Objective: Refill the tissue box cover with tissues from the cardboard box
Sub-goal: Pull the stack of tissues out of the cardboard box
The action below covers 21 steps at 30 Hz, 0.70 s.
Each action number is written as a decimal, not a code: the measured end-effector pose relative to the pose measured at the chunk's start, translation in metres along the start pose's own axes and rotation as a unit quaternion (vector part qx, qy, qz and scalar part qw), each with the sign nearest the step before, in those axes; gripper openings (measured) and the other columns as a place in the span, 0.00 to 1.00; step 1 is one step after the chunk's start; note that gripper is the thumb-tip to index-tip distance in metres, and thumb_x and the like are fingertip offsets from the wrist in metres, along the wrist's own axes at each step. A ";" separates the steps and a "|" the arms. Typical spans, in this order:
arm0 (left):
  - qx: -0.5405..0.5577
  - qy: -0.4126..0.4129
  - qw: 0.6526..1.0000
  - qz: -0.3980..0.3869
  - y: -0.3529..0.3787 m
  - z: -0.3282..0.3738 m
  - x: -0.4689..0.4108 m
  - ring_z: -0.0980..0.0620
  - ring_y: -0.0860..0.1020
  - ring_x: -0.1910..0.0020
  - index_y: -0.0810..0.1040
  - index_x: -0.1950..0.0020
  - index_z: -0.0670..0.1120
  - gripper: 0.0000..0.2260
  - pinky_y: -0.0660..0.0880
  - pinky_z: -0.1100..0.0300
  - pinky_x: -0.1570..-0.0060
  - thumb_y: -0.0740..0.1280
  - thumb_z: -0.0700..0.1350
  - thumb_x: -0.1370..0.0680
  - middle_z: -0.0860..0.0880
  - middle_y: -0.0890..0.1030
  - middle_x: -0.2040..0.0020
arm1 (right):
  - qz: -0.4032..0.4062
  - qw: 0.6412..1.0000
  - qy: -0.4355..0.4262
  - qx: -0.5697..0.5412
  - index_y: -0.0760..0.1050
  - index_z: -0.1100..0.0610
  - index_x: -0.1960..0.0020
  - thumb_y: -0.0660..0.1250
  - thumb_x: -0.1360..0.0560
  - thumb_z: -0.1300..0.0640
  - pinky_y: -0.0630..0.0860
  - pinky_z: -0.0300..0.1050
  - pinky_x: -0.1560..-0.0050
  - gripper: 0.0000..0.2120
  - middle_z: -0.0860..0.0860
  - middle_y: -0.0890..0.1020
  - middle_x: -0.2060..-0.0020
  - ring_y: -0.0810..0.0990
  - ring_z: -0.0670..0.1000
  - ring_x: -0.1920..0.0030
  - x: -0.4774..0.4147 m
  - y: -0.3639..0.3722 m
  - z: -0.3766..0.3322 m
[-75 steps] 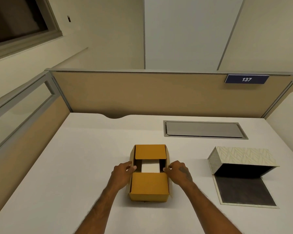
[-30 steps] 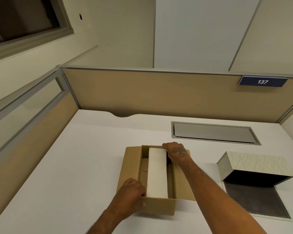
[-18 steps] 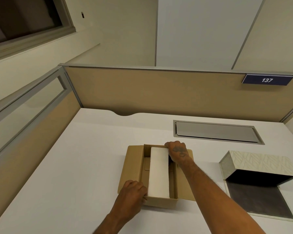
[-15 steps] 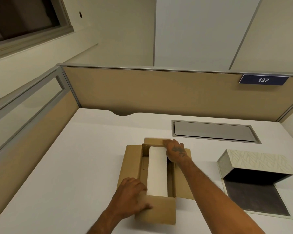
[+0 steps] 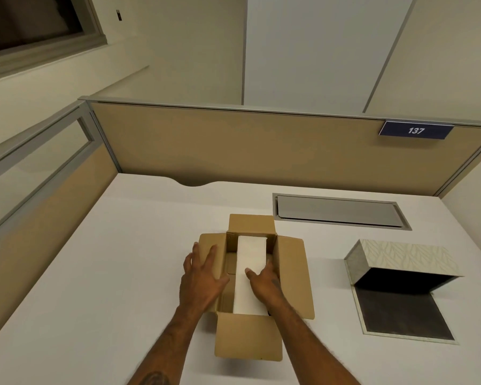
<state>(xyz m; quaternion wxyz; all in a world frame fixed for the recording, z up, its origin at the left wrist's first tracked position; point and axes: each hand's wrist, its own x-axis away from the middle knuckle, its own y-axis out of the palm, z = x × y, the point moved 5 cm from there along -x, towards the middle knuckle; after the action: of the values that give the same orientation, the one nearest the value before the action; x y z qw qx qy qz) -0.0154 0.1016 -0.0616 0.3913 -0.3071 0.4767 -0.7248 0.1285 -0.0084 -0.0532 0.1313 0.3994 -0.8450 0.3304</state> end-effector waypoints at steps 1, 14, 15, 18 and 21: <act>0.001 -0.001 1.000 0.000 0.004 -0.001 0.001 0.42 0.54 0.23 0.49 0.23 0.59 0.38 0.74 0.46 0.38 0.61 0.68 0.28 0.48 0.46 0.20 | -0.004 1.000 0.018 -0.007 0.49 0.56 0.22 0.64 0.21 0.49 0.68 0.58 0.29 0.35 0.57 0.64 0.25 0.67 0.60 0.28 -0.001 0.002 0.003; -0.019 -0.006 1.000 0.009 0.009 0.001 0.005 0.46 0.56 0.24 0.50 0.23 0.60 0.34 0.75 0.50 0.40 0.58 0.66 0.26 0.50 0.51 0.20 | -0.033 0.988 0.106 -0.106 0.67 0.60 0.32 0.65 0.22 0.47 0.77 0.56 0.38 0.25 0.58 0.76 0.37 0.78 0.59 0.40 -0.015 0.011 0.023; -0.021 -0.006 1.000 0.010 0.009 0.001 0.006 0.46 0.56 0.24 0.50 0.23 0.60 0.34 0.75 0.50 0.39 0.58 0.66 0.26 0.50 0.50 0.20 | -0.038 0.987 0.108 -0.110 0.67 0.60 0.32 0.66 0.23 0.48 0.77 0.57 0.38 0.25 0.58 0.77 0.38 0.78 0.59 0.41 -0.015 0.012 0.023; -0.025 -0.004 1.000 0.011 0.008 0.003 0.006 0.46 0.56 0.23 0.50 0.23 0.60 0.35 0.74 0.51 0.39 0.58 0.67 0.26 0.50 0.50 0.20 | -0.053 0.986 0.117 -0.110 0.68 0.61 0.34 0.68 0.23 0.49 0.78 0.57 0.39 0.24 0.59 0.78 0.39 0.79 0.59 0.42 -0.017 0.012 0.023; -0.027 -0.005 1.000 0.006 0.009 0.004 0.008 0.46 0.55 0.23 0.49 0.23 0.60 0.35 0.74 0.50 0.38 0.57 0.68 0.26 0.50 0.49 0.20 | -0.059 0.983 0.127 -0.116 0.69 0.61 0.35 0.69 0.24 0.50 0.79 0.56 0.41 0.23 0.59 0.78 0.40 0.80 0.59 0.44 -0.019 0.014 0.023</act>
<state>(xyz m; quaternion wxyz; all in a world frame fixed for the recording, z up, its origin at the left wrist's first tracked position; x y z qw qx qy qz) -0.0139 0.0912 -0.0682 0.3897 -0.3179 0.4961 -0.7078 0.1310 -0.0061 -0.0864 0.3020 0.3857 -0.8290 0.2698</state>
